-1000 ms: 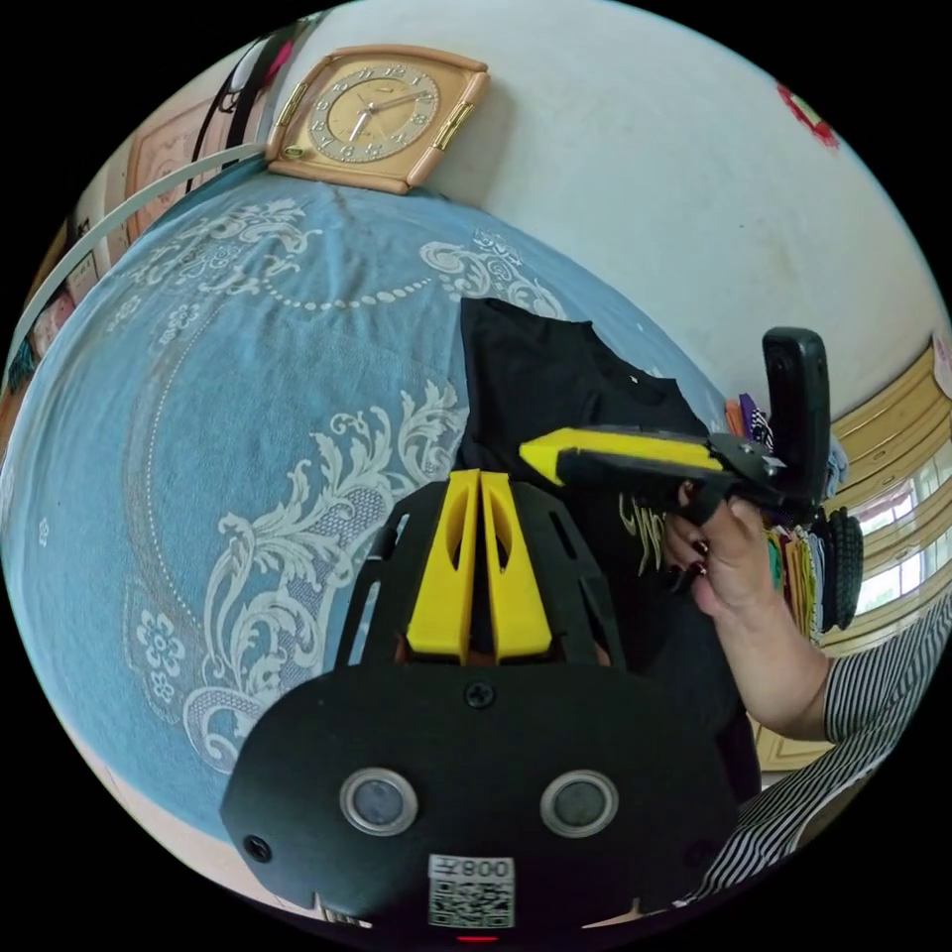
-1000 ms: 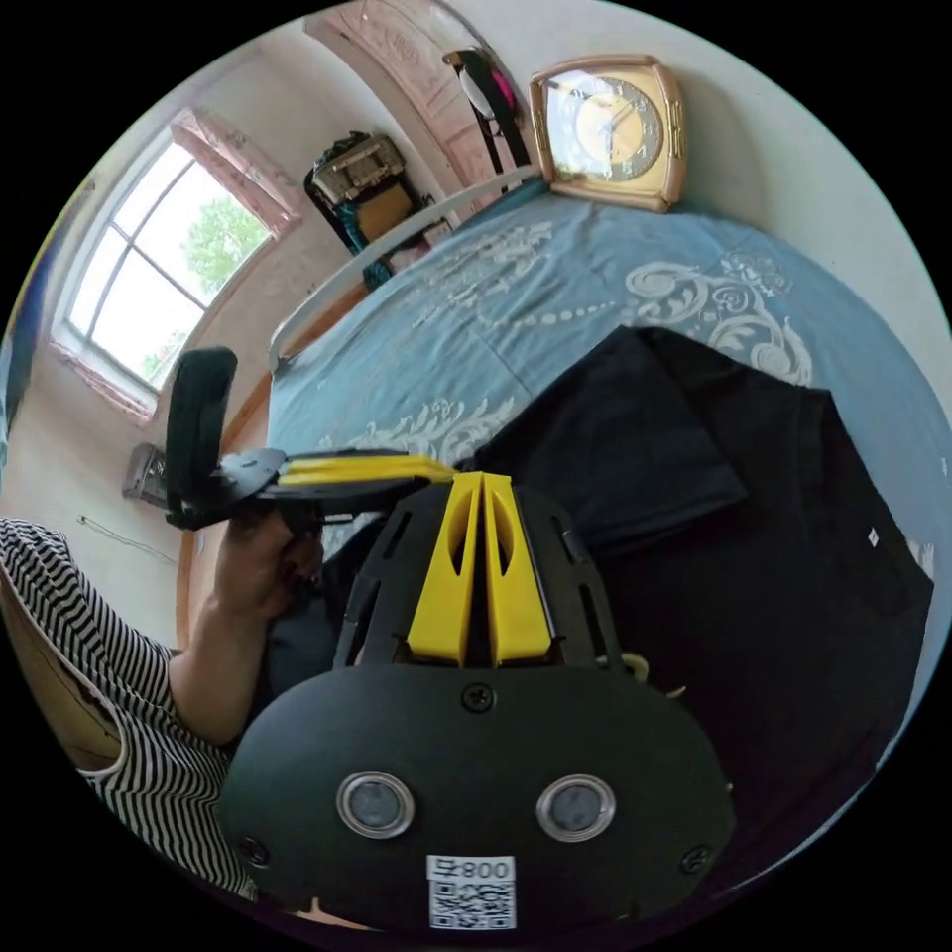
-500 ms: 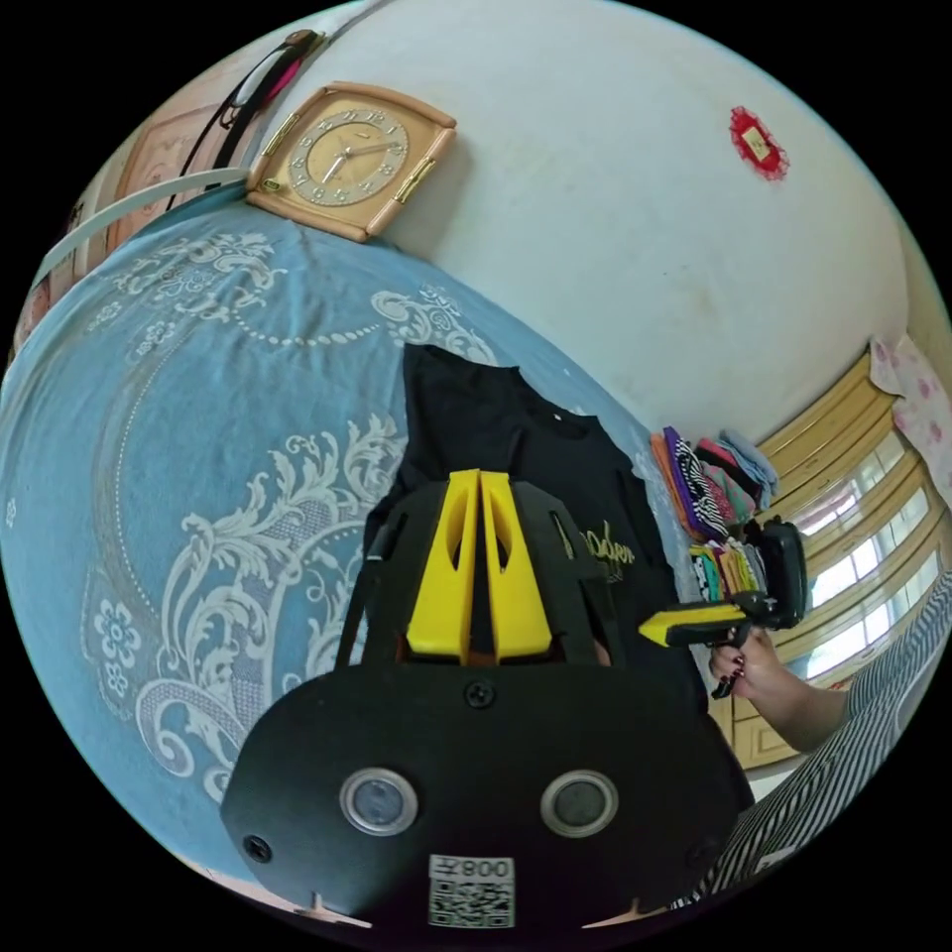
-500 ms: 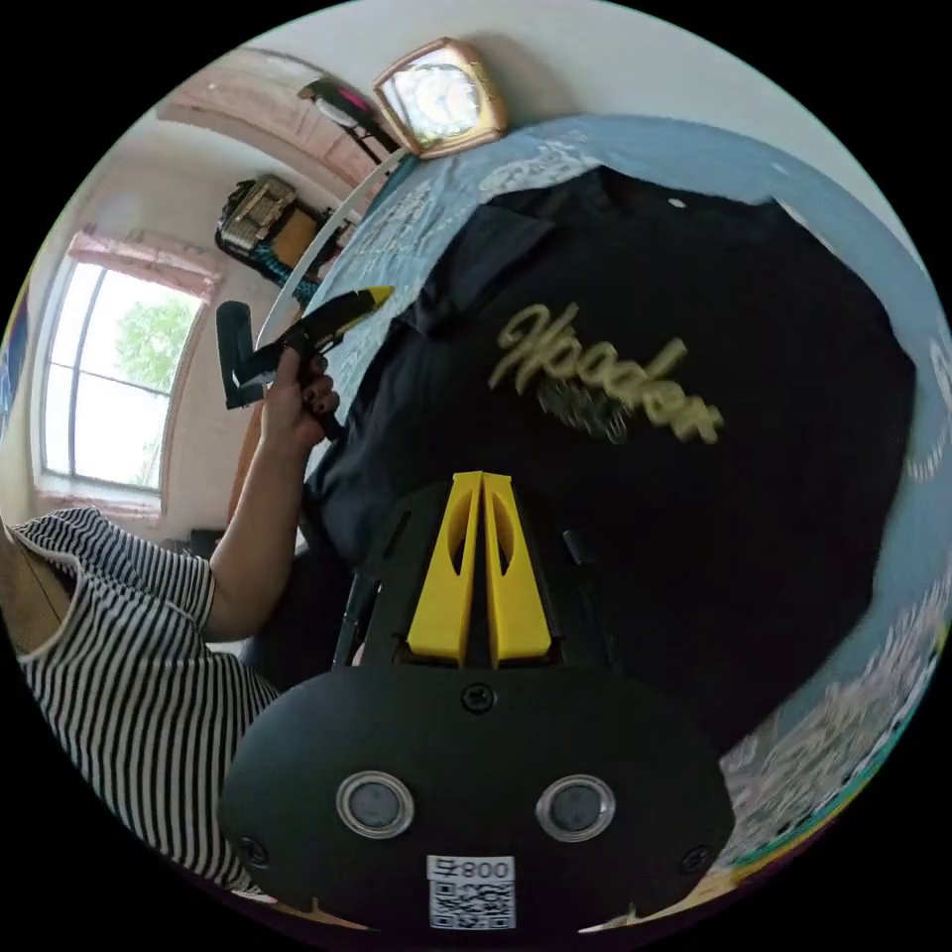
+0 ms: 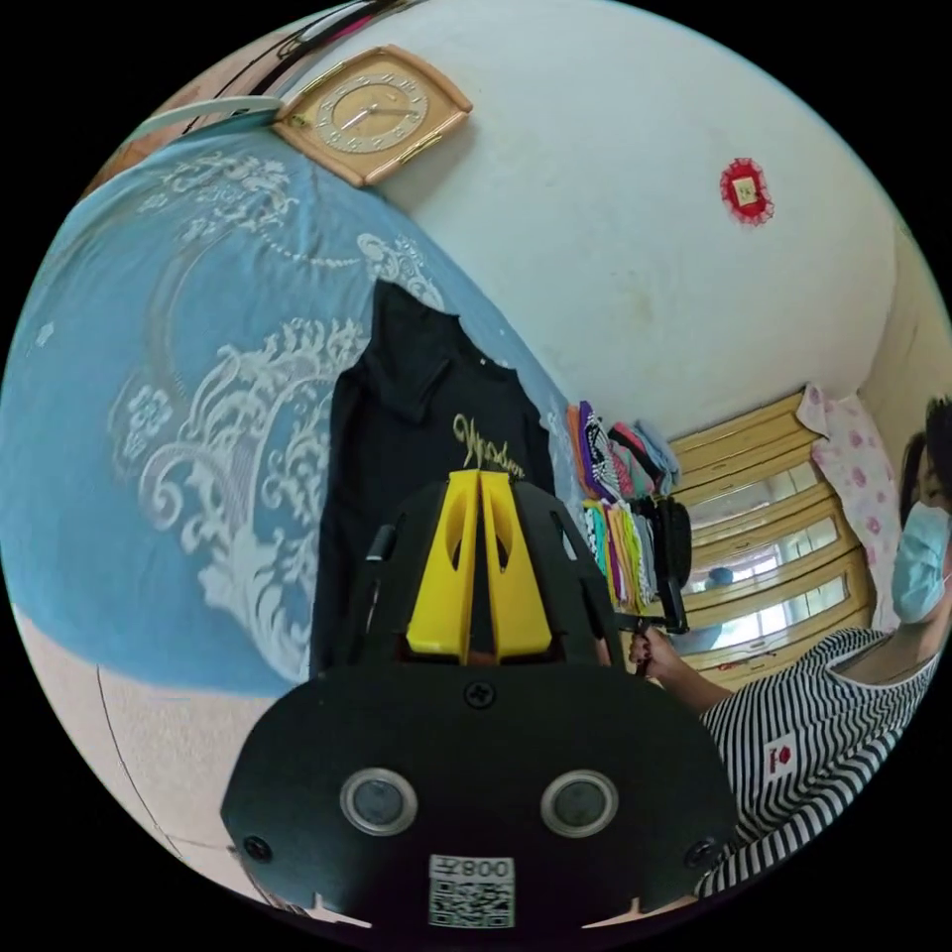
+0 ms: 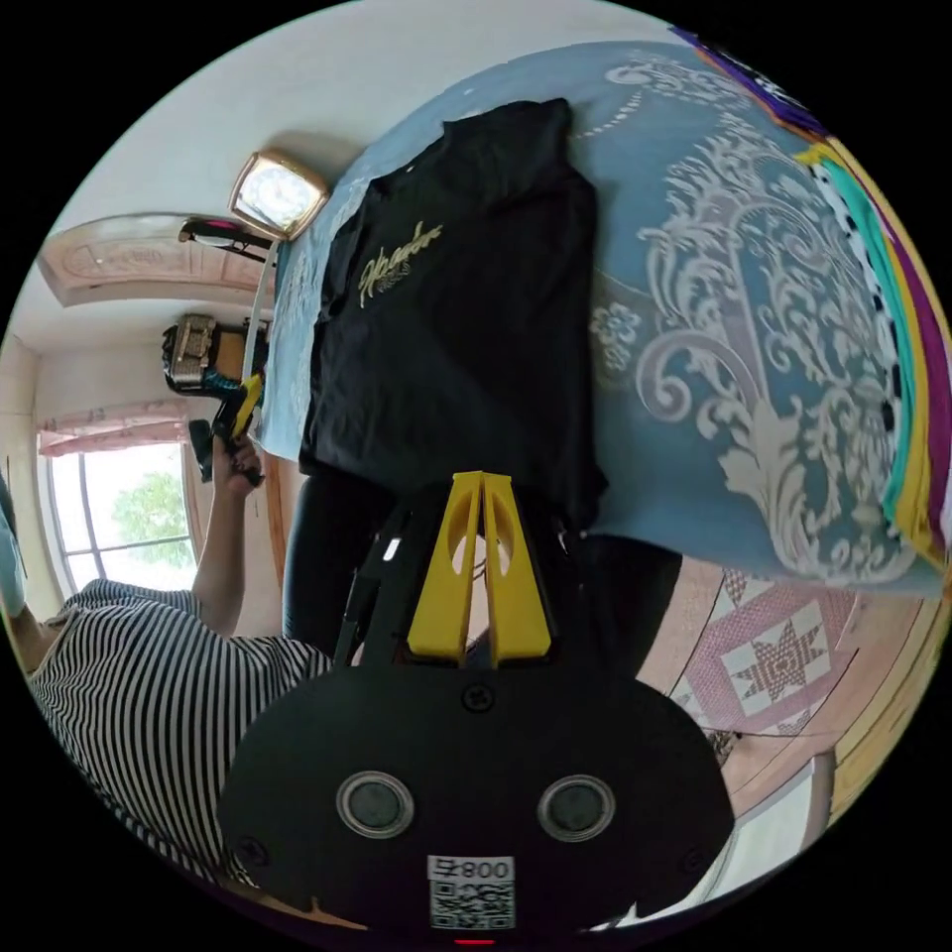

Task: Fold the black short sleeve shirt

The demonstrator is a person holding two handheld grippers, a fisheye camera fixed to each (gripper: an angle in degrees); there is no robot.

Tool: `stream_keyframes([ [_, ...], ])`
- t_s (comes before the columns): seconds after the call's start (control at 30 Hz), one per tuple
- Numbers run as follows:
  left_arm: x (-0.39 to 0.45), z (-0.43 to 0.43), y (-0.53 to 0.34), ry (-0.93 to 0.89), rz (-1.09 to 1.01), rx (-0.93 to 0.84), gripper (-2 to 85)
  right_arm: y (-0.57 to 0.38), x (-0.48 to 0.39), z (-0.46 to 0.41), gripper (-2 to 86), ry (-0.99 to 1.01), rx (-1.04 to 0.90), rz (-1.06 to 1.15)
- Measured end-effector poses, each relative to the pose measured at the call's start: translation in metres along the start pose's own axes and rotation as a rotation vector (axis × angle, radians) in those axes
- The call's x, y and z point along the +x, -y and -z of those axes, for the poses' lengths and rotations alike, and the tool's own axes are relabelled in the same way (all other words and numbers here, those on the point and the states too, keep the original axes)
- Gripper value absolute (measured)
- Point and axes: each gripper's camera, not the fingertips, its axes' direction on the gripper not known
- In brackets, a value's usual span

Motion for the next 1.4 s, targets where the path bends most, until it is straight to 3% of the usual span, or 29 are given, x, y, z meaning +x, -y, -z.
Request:
stream_keyframes([
  [0.3, -0.031, 0.062, -0.093, 0.134, 0.166, -0.078, 7.0, -0.1, 0.111, -0.024, 1.3, 0.022, 0.052, -0.08],
  [0.5, -0.067, 0.061, -0.125, 0.099, 0.269, -0.133, 8.6, -0.139, 0.16, -0.045, 2.3, 0.01, 0.06, -0.081],
  [0.73, -0.077, 0.063, -0.141, 0.043, 0.294, -0.143, 9.9, -0.177, 0.212, -0.063, 4.0, 0.043, 0.108, -0.116],
  [1.0, -0.079, 0.077, -0.159, 0.107, 0.309, -0.146, 10.2, -0.202, 0.263, -0.076, 5.8, 0.022, 0.172, -0.152],
  [1.4, -0.069, 0.091, -0.179, 0.131, 0.299, -0.189, 9.9, -0.203, 0.295, -0.133, 6.8, -0.05, 0.122, -0.088],
])
